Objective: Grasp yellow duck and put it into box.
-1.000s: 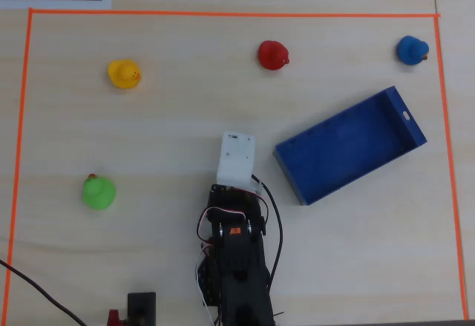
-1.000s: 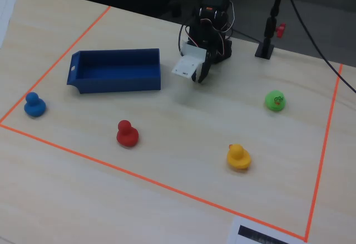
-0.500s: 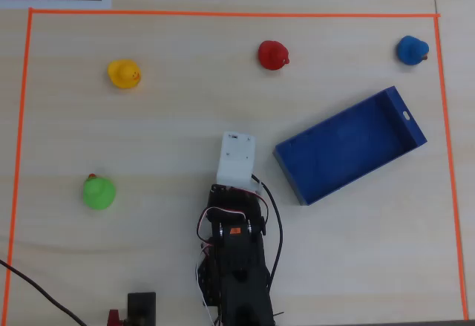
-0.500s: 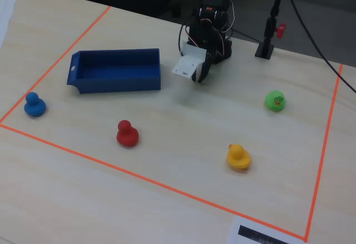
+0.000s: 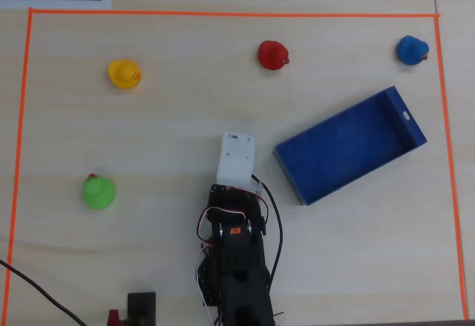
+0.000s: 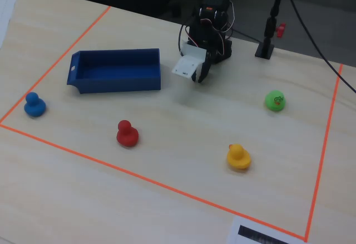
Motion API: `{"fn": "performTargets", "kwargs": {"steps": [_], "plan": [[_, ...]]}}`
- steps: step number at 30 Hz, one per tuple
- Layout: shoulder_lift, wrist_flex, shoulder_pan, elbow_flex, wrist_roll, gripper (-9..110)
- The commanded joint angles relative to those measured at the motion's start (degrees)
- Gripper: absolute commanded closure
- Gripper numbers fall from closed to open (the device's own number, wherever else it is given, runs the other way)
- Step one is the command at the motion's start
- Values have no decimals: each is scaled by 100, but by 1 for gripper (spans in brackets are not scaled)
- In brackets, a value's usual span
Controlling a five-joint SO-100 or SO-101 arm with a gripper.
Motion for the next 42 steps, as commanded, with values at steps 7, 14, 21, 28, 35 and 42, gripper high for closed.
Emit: {"fn": "performTargets", "kwargs": {"steps": [7,14,21,28,35,42], "plan": [[0,123,0,-35,9,98],[0,123,0,-35,9,98],[0,123,-53,-35,9,98],[0,123,-141,-35,18,101],[-844,-18,-149,-1143,-141,84],[-4351,-677,-325,-4588,633,60]]}}
